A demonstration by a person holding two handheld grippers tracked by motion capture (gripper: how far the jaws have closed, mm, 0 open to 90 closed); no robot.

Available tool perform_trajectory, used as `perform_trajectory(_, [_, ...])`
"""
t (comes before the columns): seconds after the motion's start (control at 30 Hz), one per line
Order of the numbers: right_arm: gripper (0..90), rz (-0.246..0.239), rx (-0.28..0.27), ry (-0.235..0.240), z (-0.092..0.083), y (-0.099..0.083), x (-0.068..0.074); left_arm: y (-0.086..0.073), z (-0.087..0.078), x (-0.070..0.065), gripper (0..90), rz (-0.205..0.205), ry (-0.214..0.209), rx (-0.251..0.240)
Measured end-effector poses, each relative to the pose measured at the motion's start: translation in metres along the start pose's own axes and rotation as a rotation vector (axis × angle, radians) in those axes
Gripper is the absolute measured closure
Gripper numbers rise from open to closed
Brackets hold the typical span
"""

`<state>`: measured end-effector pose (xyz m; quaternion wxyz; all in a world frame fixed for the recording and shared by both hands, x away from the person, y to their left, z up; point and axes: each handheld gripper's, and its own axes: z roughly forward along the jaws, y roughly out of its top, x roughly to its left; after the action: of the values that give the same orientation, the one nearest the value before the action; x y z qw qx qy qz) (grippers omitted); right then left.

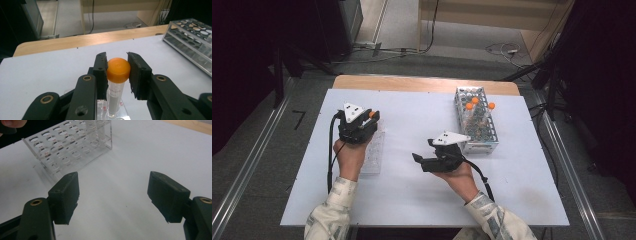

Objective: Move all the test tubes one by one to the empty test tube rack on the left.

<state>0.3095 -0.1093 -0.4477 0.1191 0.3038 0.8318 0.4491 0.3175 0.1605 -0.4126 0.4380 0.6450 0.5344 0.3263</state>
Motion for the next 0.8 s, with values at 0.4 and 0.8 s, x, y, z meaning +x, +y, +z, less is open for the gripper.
perform_trajectory(0.4, [24.5,-0.001,-0.001,-0.002,-0.0006,0.0,-0.0002,-0.0059,0.0044,-0.0003,66.1,-0.002,0.007,0.012])
perform_trajectory(0.8, [24.6,0.001,-0.007,-0.008,-0.0018,0.0003,-0.0015,-0.0033,-0.0027,-0.0014,59.7,-0.017,-0.018,-0.015])
